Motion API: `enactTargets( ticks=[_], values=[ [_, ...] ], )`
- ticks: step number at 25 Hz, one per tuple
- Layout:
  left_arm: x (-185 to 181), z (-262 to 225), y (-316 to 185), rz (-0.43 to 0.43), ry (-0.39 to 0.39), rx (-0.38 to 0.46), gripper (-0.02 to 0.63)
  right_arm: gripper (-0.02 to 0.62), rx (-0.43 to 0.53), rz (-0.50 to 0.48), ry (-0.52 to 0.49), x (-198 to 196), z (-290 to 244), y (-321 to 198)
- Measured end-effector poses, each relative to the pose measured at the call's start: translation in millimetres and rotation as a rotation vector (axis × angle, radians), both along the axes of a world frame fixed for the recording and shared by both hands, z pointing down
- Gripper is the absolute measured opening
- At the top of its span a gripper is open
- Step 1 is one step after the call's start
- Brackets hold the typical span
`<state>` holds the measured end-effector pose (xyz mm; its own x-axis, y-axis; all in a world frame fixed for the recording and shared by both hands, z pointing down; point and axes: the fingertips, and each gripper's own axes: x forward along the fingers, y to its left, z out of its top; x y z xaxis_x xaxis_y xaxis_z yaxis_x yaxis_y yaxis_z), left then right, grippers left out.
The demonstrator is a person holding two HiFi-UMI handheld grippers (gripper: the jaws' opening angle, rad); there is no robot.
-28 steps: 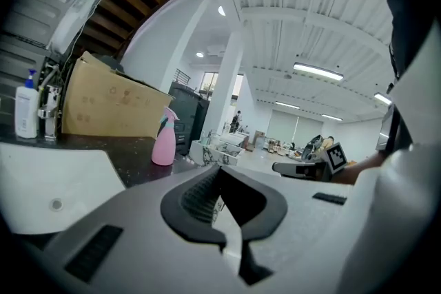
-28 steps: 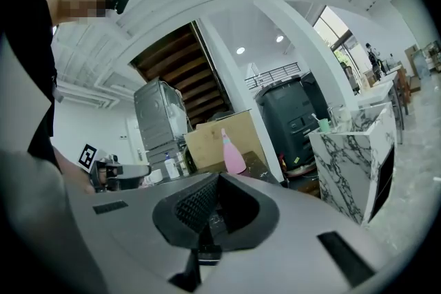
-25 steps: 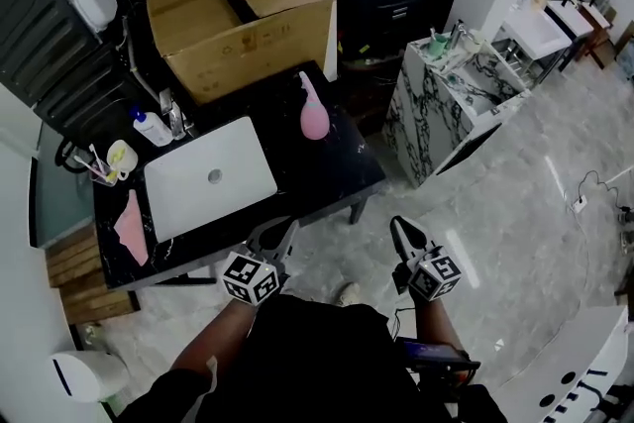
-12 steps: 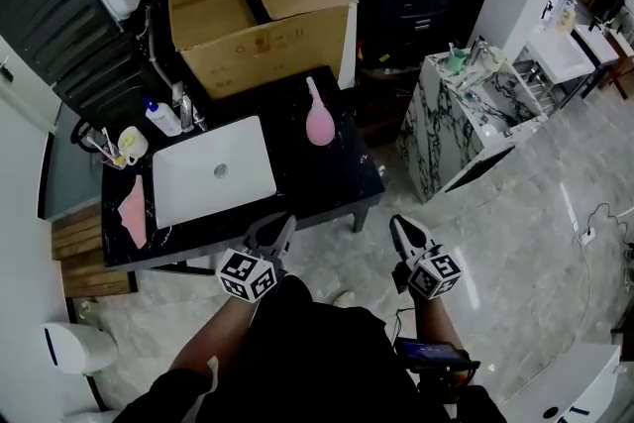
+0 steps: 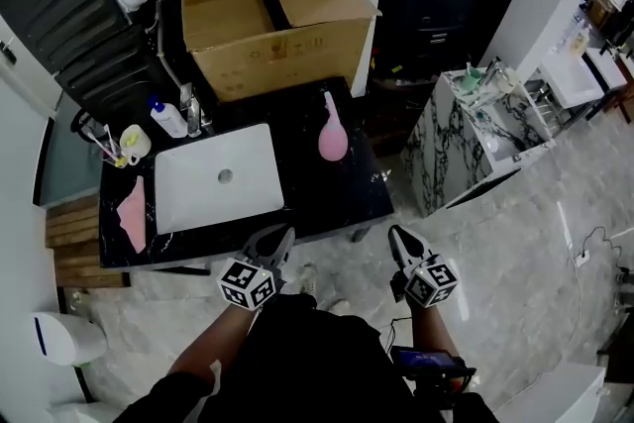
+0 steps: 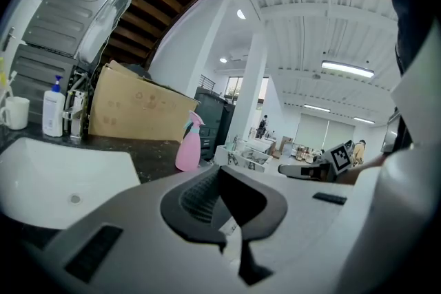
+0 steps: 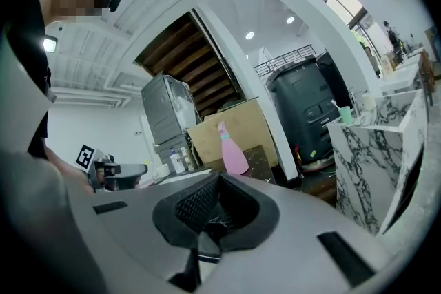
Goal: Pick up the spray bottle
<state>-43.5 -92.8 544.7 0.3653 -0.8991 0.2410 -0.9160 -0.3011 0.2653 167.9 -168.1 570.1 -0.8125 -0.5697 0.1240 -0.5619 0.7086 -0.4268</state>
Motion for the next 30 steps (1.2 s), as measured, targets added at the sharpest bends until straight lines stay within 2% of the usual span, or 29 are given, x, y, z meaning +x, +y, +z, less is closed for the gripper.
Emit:
enactTargets(
  ticks=[9, 13, 19, 25, 30],
  values=[
    [-36.9, -0.1, -45.9, 0.04, 0.04, 0.025, 0.008, 0.026, 0.047, 0.012, 0.099, -44.7, -2.8, -46.8],
    [-56.4, 0.7, -61.1, 0.058, 0.055, 0.023, 0.008, 0.026, 0.053, 0.025, 0.085, -69.7, -12.6, -66.5],
    [-76.6, 7.7, -64.0, 0.075, 0.085, 0.006, 0.008, 0.026, 0.066, 0.051, 0.165, -101.6, -9.7, -91.1],
    [-92.2, 10.6, -68.7, 0.07, 0.108, 0.007, 0.008, 0.026, 0.127, 0.013, 0.212, -135.3, -26.0, -109.3],
    [-94.6, 12.7, -71.1, 0.069, 0.114, 0.007, 0.008, 0.028, 0.185, 0.045, 0.256, -153.4, -36.6, -130.3]
  ],
)
